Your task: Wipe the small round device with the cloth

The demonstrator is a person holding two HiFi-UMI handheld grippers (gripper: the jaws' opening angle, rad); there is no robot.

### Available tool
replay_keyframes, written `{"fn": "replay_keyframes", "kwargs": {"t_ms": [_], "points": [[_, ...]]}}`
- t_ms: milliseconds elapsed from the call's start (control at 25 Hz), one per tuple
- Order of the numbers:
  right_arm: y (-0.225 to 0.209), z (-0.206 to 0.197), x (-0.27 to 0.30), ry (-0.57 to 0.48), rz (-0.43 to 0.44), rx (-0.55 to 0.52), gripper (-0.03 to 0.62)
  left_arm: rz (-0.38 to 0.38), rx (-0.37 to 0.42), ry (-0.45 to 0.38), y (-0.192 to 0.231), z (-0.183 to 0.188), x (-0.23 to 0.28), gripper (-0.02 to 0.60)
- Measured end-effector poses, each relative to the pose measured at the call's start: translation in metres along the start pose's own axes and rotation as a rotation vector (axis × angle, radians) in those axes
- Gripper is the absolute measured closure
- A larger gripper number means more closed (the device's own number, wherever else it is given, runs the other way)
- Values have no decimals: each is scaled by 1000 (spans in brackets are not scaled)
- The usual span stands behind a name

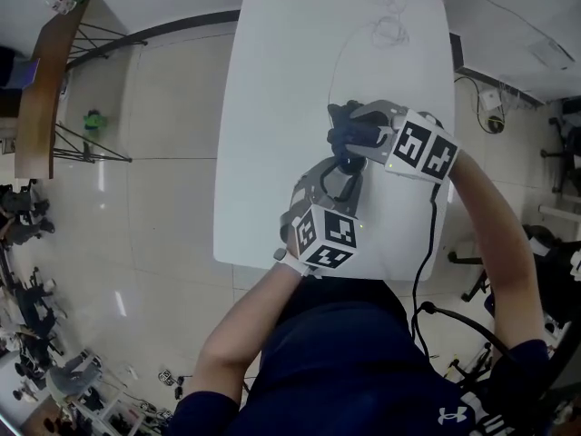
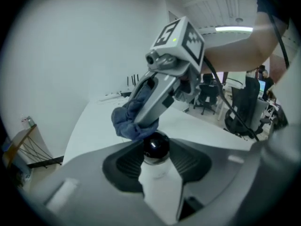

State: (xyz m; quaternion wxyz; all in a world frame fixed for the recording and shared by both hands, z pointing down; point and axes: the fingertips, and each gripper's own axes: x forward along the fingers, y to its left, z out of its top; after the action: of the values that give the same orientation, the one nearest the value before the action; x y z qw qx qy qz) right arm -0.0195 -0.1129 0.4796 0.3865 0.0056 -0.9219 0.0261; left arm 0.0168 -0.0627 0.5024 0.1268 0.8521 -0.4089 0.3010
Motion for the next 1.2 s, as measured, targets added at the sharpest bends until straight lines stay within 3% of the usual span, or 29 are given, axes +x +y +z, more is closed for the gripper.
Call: {"fn": "replay_keyframes", "kwargs": {"t_ms": [240,360,520,720,840,920,1080,1200], "points": [[-34,-33,31,37,34,164,441,3,2,4,0,-1,0,411],[-36,-62,49,116,20,114,441,7,-1,3,1,0,0,411],[-37,-83,58,90,-23,112,441,11,-4,-8,2,1,0,410],[-35,-86,63,80,-108,71,442,8,8,-4,3,-3,-2,410],[-44,-78,55,69,-212,43,441,7,44,27,4,-8,-3,404],[-51,-78,34,21,-321,122,439,-10,56,31,3,-8,-6,379],[-47,-90,-32,-178,-544,435,439,-43,13,-50,22,11,-27,379],[-17,-81,-69,-333,-646,579,439,-159,5,-91,35,27,-32,383]]}}
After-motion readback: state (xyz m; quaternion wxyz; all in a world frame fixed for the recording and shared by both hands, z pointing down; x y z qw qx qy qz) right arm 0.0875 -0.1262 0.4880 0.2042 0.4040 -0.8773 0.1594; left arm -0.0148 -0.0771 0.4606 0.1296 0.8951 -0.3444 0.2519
